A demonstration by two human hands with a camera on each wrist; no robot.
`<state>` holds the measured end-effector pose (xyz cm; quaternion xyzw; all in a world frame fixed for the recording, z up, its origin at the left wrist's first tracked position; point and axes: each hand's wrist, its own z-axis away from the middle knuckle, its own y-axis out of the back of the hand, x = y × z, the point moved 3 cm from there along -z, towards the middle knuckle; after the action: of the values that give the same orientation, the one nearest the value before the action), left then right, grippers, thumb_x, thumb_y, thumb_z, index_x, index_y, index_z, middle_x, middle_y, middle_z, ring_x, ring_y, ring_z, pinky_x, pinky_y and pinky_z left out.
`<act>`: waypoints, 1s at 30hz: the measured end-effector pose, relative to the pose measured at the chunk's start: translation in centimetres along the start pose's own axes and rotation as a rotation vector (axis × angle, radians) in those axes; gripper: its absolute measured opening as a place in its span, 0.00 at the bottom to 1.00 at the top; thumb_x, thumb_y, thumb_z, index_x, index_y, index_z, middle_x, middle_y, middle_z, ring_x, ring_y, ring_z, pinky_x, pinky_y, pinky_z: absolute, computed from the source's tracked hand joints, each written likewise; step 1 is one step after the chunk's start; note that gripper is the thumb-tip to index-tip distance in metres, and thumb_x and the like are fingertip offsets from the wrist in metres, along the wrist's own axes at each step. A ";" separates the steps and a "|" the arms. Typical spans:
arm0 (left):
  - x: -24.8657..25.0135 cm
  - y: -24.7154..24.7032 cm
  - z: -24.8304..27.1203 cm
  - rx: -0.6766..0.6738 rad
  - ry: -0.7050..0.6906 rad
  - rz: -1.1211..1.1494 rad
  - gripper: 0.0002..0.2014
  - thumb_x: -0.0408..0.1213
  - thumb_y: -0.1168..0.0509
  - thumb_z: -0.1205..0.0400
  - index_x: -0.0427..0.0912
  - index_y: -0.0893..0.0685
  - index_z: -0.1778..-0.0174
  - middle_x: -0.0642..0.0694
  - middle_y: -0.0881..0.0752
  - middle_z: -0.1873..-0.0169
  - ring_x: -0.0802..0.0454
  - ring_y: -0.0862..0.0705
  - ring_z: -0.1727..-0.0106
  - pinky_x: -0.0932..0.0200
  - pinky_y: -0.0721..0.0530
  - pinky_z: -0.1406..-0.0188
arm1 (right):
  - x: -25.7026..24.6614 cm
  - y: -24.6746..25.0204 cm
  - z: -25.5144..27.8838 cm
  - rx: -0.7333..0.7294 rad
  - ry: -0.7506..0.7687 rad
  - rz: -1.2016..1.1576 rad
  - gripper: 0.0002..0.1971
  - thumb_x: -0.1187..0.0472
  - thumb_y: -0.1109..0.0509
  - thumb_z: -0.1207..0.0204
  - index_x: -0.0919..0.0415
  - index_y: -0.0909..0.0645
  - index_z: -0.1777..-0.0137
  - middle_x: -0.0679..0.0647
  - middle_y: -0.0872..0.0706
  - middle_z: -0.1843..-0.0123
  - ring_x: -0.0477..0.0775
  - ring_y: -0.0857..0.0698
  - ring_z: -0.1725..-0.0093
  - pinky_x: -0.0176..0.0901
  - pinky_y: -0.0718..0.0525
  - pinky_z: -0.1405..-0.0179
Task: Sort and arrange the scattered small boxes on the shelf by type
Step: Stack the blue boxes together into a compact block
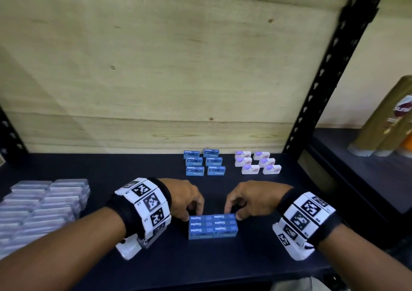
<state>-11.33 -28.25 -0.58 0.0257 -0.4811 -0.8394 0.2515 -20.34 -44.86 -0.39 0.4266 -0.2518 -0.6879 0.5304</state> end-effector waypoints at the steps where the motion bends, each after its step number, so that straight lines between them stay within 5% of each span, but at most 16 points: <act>1: -0.1 0.2 -0.1 0.006 0.000 0.013 0.16 0.36 0.31 0.19 0.54 0.17 0.36 0.55 0.17 0.37 0.60 0.21 0.47 0.63 0.26 0.49 | 0.1 0.2 -0.1 0.006 -0.007 -0.017 0.12 0.59 0.27 0.21 0.45 0.14 0.40 0.35 0.16 0.54 0.36 0.18 0.51 0.34 0.22 0.46; 5: -1.4 1.6 -0.7 0.124 0.055 0.043 0.16 0.37 0.33 0.19 0.55 0.18 0.36 0.55 0.17 0.40 0.58 0.20 0.47 0.61 0.22 0.47 | 1.1 1.9 -1.4 0.116 -0.051 -0.110 0.10 0.59 0.27 0.21 0.48 0.15 0.41 0.43 0.10 0.49 0.43 0.13 0.48 0.38 0.17 0.43; 12: -3.8 5.1 -3.4 0.422 0.190 -0.116 0.15 0.47 0.35 0.19 0.53 0.22 0.36 0.53 0.19 0.40 0.47 0.18 0.42 0.53 0.19 0.49 | 2.6 6.2 -5.7 0.394 -0.162 0.134 0.12 0.55 0.27 0.24 0.47 0.19 0.41 0.45 0.13 0.48 0.51 0.15 0.49 0.46 0.17 0.46; 21: -5.7 5.6 -6.6 0.279 0.270 -0.231 0.13 0.43 0.33 0.19 0.47 0.19 0.40 0.47 0.16 0.44 0.45 0.16 0.47 0.56 0.24 0.59 | 3.4 6.1 -9.8 0.335 -0.223 0.174 0.14 0.56 0.24 0.26 0.49 0.17 0.41 0.49 0.14 0.43 0.55 0.15 0.45 0.43 0.21 0.52; 27: -5.7 5.4 -6.1 0.246 0.266 -0.196 0.10 0.43 0.34 0.19 0.48 0.18 0.43 0.48 0.16 0.46 0.46 0.16 0.48 0.56 0.21 0.56 | 3.1 5.9 -8.7 0.312 -0.178 0.102 0.08 0.56 0.22 0.27 0.49 0.15 0.50 0.49 0.12 0.45 0.52 0.14 0.47 0.48 0.14 0.44; 30: -5.0 4.8 -5.0 0.224 0.231 -0.158 0.09 0.43 0.34 0.20 0.48 0.17 0.45 0.49 0.15 0.49 0.48 0.17 0.50 0.55 0.18 0.53 | 2.5 5.1 -7.4 0.243 -0.125 0.075 0.09 0.56 0.21 0.27 0.52 0.13 0.49 0.48 0.12 0.47 0.47 0.17 0.51 0.40 0.18 0.50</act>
<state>-3.66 -31.98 -0.37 0.1874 -0.5362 -0.7891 0.2339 -11.61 -48.06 -0.85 0.4343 -0.3817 -0.6574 0.4833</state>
